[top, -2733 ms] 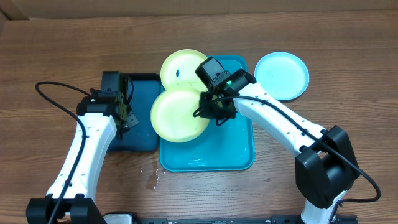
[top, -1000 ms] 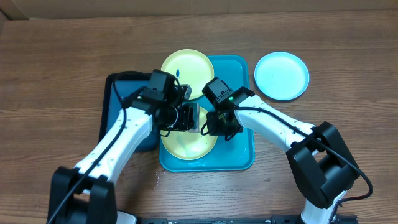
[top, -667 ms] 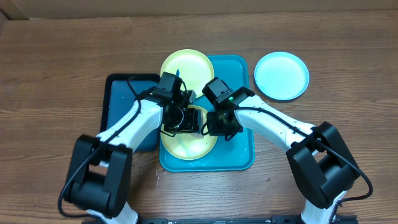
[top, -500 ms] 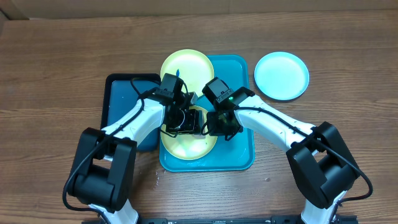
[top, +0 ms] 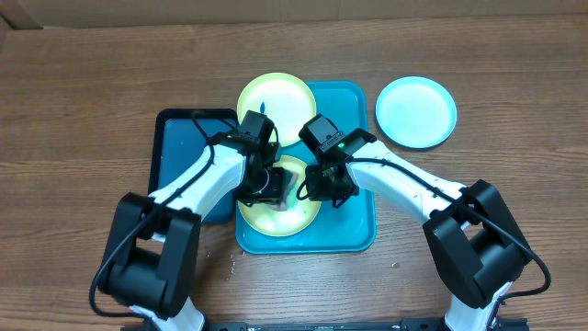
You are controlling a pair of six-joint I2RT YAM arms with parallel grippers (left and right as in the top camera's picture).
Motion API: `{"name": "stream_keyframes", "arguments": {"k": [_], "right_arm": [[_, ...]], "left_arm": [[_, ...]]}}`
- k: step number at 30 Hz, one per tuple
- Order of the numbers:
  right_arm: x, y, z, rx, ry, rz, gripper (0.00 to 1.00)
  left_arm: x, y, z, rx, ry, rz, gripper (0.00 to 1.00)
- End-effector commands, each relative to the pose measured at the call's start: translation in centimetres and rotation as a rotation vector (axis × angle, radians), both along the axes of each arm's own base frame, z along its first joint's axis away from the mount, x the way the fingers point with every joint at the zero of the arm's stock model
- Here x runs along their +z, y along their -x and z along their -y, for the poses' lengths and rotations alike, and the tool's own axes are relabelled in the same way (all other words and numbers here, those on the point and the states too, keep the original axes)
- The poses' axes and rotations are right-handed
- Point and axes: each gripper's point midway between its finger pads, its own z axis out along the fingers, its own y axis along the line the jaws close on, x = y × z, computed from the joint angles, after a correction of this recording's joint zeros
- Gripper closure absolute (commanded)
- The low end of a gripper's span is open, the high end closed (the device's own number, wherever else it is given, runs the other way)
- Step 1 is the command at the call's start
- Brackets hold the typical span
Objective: Clean dirty plates on tray and stack at the side
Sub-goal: 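Scrub the yellow plate surface with the left-held sponge while right holds it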
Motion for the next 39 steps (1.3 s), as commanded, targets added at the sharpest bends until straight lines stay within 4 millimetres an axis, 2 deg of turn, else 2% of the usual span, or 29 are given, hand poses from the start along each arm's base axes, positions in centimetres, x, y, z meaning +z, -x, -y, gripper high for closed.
{"name": "stream_keyframes", "arguments": {"k": [1,5,9,14,23,25,29,33,35,39], "right_arm": [[0.8,0.1,-0.1,0.001,-0.015,0.014,0.96],[0.8,0.2,-0.3,-0.003,-0.021,0.009,0.96],[0.8,0.1,-0.3,-0.024,-0.023,0.006,0.96],[0.8,0.1,-0.3,-0.024,-0.024,0.008,0.96],[0.8,0.2,-0.2,-0.024,-0.02,0.002,0.96],[0.8,0.2,-0.2,-0.024,-0.02,0.002,0.96],[0.8,0.2,-0.2,-0.024,-0.021,0.004,0.96],[0.8,0.2,-0.3,-0.024,-0.022,0.005,0.96],[0.8,0.2,-0.2,-0.024,-0.022,0.005,0.96],[0.8,0.2,-0.3,-0.024,-0.022,0.005,0.96]], "left_arm": [[3.1,-2.0,-3.2,0.062,-0.16,0.147,0.96],[5.8,-1.9,-4.0,0.118,-0.174,0.208,0.96],[6.4,-1.2,-2.4,0.101,-0.087,0.191,0.96],[4.8,-0.2,-1.3,0.07,-0.085,0.137,0.96],[0.4,0.7,-2.4,0.11,-0.191,0.013,0.96],[-0.3,0.9,-1.4,0.073,-0.154,-0.009,0.96],[-1.3,1.8,2.6,-0.07,0.031,-0.063,0.96],[-0.1,2.9,7.0,-0.198,0.303,-0.101,0.96],[0.8,2.7,7.5,-0.204,0.356,-0.095,0.96],[3.1,0.9,6.7,-0.171,0.368,-0.039,0.96]]}}
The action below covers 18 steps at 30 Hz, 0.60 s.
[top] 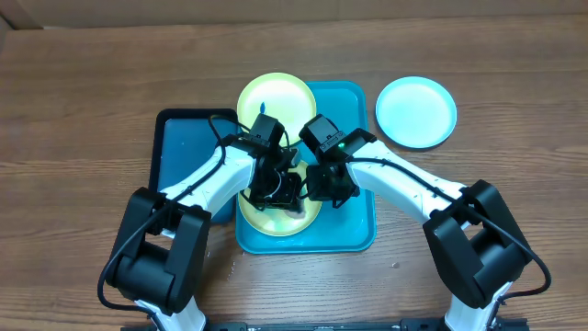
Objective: Clean dirty plates on tray and stack at the side
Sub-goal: 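Scrub the yellow plate surface with the left-held sponge while right holds it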
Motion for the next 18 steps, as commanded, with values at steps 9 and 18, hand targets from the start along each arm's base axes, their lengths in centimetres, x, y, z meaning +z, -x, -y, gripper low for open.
{"name": "stream_keyframes", "arguments": {"k": [9,18], "right_arm": [[0.9,0.0,-0.4,0.002,-0.028,0.018,0.96],[0.9,0.0,-0.5,0.003,-0.033,0.019,0.94]], "left_arm": [[3.2,-0.7,-3.5,0.03,-0.127,0.044,0.8],[1.7,-0.5,-3.5,0.033,-0.221,0.08,0.63]]}}
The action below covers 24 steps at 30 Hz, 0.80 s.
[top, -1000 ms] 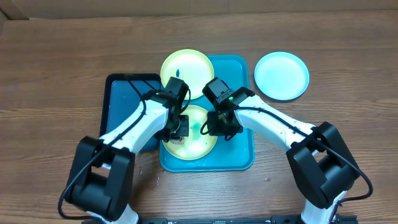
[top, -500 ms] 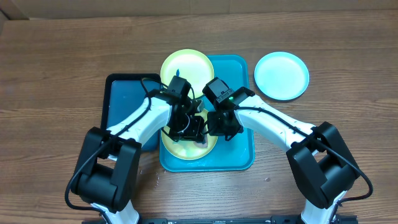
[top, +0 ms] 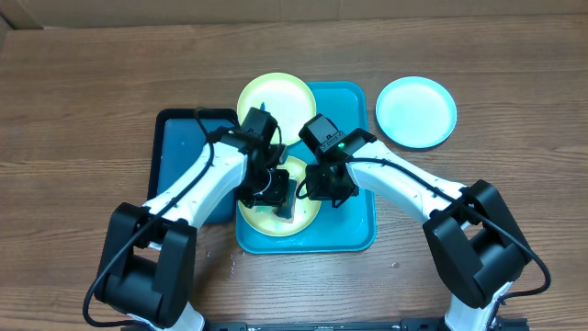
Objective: Clean dirty plates on tray and stack at the side
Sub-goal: 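Scrub the yellow plate surface with the left-held sponge while right holds it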
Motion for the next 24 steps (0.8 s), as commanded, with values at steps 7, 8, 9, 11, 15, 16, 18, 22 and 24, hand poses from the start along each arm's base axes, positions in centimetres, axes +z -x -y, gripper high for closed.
{"name": "stream_keyframes", "arguments": {"k": [7,8,9,11,15,16,18,22,24], "right_arm": [[0.9,0.2,-0.4,0.003,-0.031,0.008,0.94],[0.9,0.2,-0.5,0.004,-0.034,0.006,0.94],[0.9,0.3,-0.5,0.005,-0.036,0.004,0.94],[0.9,0.3,-0.5,0.005,-0.036,0.005,0.94],[0.9,0.2,-0.6,0.005,-0.037,0.006,0.94],[0.9,0.2,-0.6,0.005,-0.037,0.006,0.94],[0.9,0.2,-0.6,0.005,-0.038,0.007,0.95],[0.9,0.2,-0.6,0.005,-0.038,0.008,0.95],[0.9,0.2,-0.6,0.005,-0.038,0.008,0.95]], "left_arm": [[-0.2,-1.8,0.4,-0.027,-0.085,0.136,0.63],[-0.3,-2.0,0.3,-0.027,-0.098,0.145,0.63],[-0.4,-2.0,0.1,-0.028,-0.11,0.148,0.63],[-0.6,-2.0,0.2,-0.03,-0.115,0.146,0.63],[-1.7,-1.8,0.3,-0.035,-0.113,0.113,0.67],[-2.1,-1.7,0.4,-0.036,-0.115,0.102,0.69],[-2.9,-1.5,0.3,-0.037,-0.125,0.082,0.73],[-3.5,-1.5,-0.2,-0.03,-0.138,0.065,0.96],[-3.4,-2.0,-0.8,-0.007,-0.146,0.072,0.96]]}}
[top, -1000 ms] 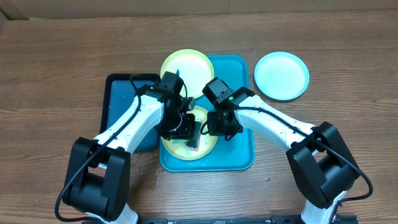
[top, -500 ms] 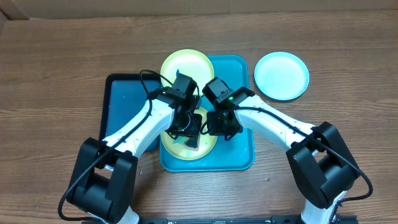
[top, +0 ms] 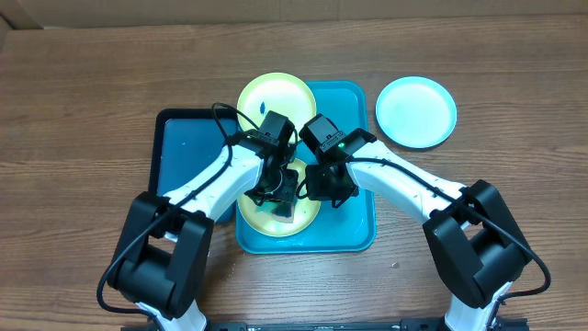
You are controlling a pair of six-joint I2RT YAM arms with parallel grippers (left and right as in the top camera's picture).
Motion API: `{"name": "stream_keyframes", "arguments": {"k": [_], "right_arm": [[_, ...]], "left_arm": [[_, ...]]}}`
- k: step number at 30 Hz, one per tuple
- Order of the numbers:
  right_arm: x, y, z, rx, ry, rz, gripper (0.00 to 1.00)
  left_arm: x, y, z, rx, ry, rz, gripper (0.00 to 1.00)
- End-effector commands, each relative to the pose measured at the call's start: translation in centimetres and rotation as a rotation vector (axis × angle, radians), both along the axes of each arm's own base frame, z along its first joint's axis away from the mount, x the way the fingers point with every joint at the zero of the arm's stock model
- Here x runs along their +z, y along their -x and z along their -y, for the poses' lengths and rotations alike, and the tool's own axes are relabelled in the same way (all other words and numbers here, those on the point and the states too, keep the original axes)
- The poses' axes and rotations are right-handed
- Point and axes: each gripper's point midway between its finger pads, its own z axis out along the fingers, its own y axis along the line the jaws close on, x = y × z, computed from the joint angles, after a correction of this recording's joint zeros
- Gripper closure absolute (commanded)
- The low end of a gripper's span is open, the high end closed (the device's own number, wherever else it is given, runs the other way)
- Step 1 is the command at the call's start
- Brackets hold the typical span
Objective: Clean dirty plates on tray and stack at the side
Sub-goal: 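Scrub the yellow plate surface with the left-held sponge while right holds it, then return the sponge with the left gripper to the black tray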
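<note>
A yellow-green plate [top: 260,219] lies at the near end of the light-blue tray [top: 354,225]. My left gripper [top: 281,195] is down over the plate's middle, shut on a dark sponge [top: 286,208] that rests on the plate. At the plate's right rim my right gripper [top: 312,188] appears shut on the rim, its fingertips mostly hidden under the wrist. A second yellow-green plate [top: 271,97] with a small blue smear lies at the tray's far end.
A pale cyan plate [top: 415,110] sits on the wooden table to the right of the tray. A dark-blue tray [top: 184,156] lies to the left, partly under my left arm. Both arms crowd the tray's middle.
My left gripper with the sponge has shifted a little to the right across the near plate, and its wrist has turned. The right gripper and all plates are where they were.
The left gripper stood on the near plate's left part, then right of its middle, then back on the left, and now to the right again, with the sponge on the plate throughout. The right gripper stayed at the plate's right rim.
</note>
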Motion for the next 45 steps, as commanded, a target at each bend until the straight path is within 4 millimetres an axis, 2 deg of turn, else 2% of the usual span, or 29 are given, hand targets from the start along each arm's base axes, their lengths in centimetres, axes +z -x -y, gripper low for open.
{"name": "stream_keyframes", "arguments": {"k": [1,3,5,8,10,12,16,20,22,28,33,37,40,42,45], "right_arm": [[0.9,0.1,-0.5,0.004,-0.032,0.012,0.95],[0.9,0.1,-0.5,0.004,-0.032,0.012,0.95],[0.9,0.1,-0.5,0.004,-0.032,0.012,0.95],[0.9,0.1,-0.5,0.004,-0.033,0.013,0.95],[0.9,0.0,-0.6,0.004,-0.035,0.015,0.95],[0.9,0.0,-0.6,0.004,-0.035,0.016,0.95],[0.9,0.0,-0.6,0.004,-0.035,0.016,0.95],[0.9,-0.1,-0.6,0.004,-0.038,0.02,0.95],[1.0,-0.2,-0.7,0.004,-0.042,0.024,0.95],[1.0,-0.2,-0.7,0.004,-0.043,0.025,0.95],[1.0,-0.2,-0.8,0.004,-0.045,0.023,0.95],[1.0,-0.2,-0.8,0.004,-0.045,0.023,0.95],[1.0,-0.1,-0.8,0.004,-0.045,0.022,0.95],[1.0,-0.1,-0.8,0.004,-0.045,0.022,0.95],[1.0,0.0,-1.0,0.007,-0.057,0.013,0.95]], "left_arm": [[-1.0,-0.4,-1.7,0.062,-0.046,-0.019,0.96],[-0.8,-1.0,-2.0,0.132,-0.007,-0.028,0.96],[-0.3,-1.2,-0.7,0.137,0.122,-0.06,0.96],[1.1,-0.6,2.4,0.024,0.338,-0.093,0.96],[1.8,-0.2,3.5,-0.018,0.414,-0.105,0.96],[2.2,-0.2,3.6,-0.023,0.437,-0.109,0.96],[3.9,-1.5,2.4,0.015,0.438,-0.078,0.96],[5.5,-3.3,0.1,0.074,0.356,0.021,0.96],[5.3,-3.4,-1.4,0.099,0.267,0.041,0.96],[3.0,-2.0,-5.1,0.169,0.021,-0.002,0.96],[1.2,-1.6,-5.8,0.202,-0.052,-0.035,0.96],[-0.4,-1.2,-4.7,0.181,-0.025,-0.084,0.96],[-0.9,-0.4,-1.6,0.105,0.104,-0.136,0.96],[-0.5,0.1,0.5,0.067,0.208,-0.162,0.96],[1.3,0.5,3.6,0.006,0.404,-0.189,0.96]]}}
